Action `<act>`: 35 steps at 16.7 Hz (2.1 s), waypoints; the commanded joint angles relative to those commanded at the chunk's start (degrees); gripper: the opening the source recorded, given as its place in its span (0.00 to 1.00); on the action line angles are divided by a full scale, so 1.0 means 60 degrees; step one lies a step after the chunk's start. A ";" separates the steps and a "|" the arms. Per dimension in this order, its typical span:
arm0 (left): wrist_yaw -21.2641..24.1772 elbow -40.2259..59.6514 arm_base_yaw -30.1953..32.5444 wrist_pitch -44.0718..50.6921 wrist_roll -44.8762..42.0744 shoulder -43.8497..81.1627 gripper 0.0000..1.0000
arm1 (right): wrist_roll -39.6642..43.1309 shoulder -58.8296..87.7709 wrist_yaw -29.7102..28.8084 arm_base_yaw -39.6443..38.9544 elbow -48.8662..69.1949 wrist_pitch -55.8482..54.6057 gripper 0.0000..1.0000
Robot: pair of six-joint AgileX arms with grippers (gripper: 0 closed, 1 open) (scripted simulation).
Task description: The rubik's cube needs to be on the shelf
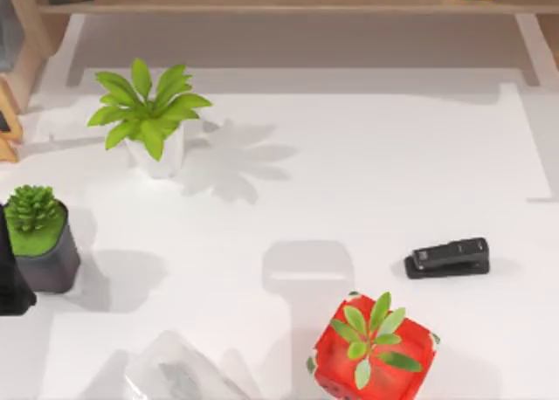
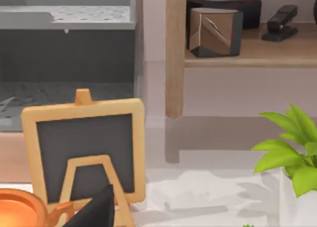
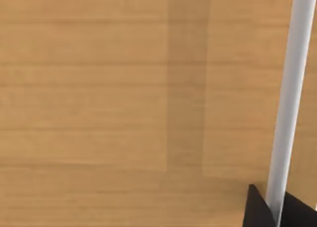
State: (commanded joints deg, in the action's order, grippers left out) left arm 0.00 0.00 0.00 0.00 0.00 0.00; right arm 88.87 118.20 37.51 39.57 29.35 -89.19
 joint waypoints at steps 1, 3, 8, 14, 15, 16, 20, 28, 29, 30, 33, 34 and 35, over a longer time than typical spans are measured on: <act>0.0000 0.0000 0.0000 0.0000 0.0000 0.0000 1.00 | -0.0001 0.0027 -0.0032 -0.0031 0.0032 0.0031 0.00; 0.0000 0.0000 0.0000 0.0000 0.0000 0.0000 1.00 | 0.0003 0.0206 -0.0297 -0.0292 0.0369 0.0333 0.00; 0.0000 0.0000 0.0000 0.0000 0.0000 0.0000 1.00 | 0.0013 0.0682 -0.1007 -0.0998 0.1969 0.1221 0.00; 0.0000 0.0000 0.0000 0.0000 0.0000 0.0000 1.00 | 0.0001 0.0795 -0.1122 -0.1077 0.2091 0.1369 0.00; 0.0000 0.0000 0.0000 0.0000 0.0000 0.0000 1.00 | 0.0013 0.0871 -0.1153 -0.1140 0.2223 0.1449 0.00; 0.0000 0.0000 0.0000 0.0000 0.0000 0.0000 1.00 | 0.0016 0.0966 -0.1227 -0.1218 0.2454 0.1568 0.00; 0.0000 0.0000 0.0000 0.0000 0.0000 0.0000 1.00 | 0.0023 0.1515 -0.1707 -0.1649 0.3832 0.2323 0.00; 0.0000 0.0000 0.0000 0.0000 0.0000 0.0000 1.00 | 0.0009 0.1851 -0.1952 -0.1892 0.4551 0.2835 0.00; 0.0000 0.0000 0.0000 0.0000 0.0000 0.0000 1.00 | 0.0018 0.1976 -0.2001 -0.1953 0.4784 0.2962 0.00; 0.0000 0.0000 0.0000 0.0000 0.0000 0.0000 1.00 | 0.0021 0.2121 -0.2077 -0.2022 0.5117 0.3127 0.00; 0.0000 0.0000 0.0000 0.0000 0.0000 0.0000 1.00 | 0.0028 0.2629 -0.2358 -0.2263 0.6418 0.3755 0.00; 0.0000 0.0000 0.0000 0.0000 0.0000 0.0000 1.00 | 0.0025 0.2778 -0.2443 -0.2338 0.6739 0.3954 0.00; 0.0000 0.0000 0.0000 0.0000 0.0000 0.0000 1.00 | 0.0015 0.2888 -0.2510 -0.2400 0.6957 0.4116 0.00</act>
State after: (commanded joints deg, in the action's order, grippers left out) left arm 0.00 0.00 0.00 0.00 0.00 0.00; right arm 88.96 135.53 22.45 25.17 71.09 -64.49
